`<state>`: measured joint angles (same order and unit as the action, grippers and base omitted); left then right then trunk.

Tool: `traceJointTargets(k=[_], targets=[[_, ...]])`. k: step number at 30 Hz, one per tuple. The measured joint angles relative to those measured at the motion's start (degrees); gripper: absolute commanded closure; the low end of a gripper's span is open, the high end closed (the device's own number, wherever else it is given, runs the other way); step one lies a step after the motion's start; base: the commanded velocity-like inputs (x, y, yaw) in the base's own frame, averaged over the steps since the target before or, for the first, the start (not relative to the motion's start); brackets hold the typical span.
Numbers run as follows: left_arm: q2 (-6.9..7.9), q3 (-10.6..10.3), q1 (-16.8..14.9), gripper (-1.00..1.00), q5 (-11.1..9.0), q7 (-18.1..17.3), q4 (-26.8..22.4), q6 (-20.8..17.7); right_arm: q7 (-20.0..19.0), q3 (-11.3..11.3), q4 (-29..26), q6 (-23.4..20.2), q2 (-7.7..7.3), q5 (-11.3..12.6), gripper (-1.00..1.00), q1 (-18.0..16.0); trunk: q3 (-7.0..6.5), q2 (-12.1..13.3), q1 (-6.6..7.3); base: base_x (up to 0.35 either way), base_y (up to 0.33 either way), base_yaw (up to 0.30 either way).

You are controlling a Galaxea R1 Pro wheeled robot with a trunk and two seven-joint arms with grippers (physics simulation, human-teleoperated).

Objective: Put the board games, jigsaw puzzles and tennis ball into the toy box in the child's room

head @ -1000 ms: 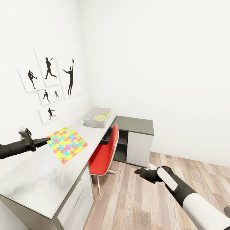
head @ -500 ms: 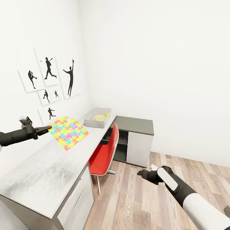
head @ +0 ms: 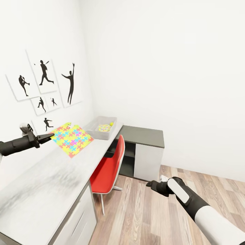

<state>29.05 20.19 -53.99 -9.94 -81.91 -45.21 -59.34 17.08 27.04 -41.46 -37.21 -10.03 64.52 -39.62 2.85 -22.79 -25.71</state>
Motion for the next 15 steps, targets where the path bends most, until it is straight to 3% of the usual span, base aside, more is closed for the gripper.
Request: traceJointTargets(k=[5, 15], targets=[[-1.27, 0.1, 0.0, 1.00, 0.0, 0.0, -0.4, 0.0, 0.0, 0.1, 0.0, 0.1, 0.00, 0.0, -1.00, 0.0, 0.00, 0.0, 0.00, 0.292, -0.165, 0.000], [-1.54, 0.2, 0.0, 1.00, 0.1, 0.0, -0.5, 0.0, 0.0, 0.2, 0.0, 0.2, 0.04, 0.0, -1.00, 0.1, -0.11, 0.0, -0.01, 0.255, -0.242, -0.015]])
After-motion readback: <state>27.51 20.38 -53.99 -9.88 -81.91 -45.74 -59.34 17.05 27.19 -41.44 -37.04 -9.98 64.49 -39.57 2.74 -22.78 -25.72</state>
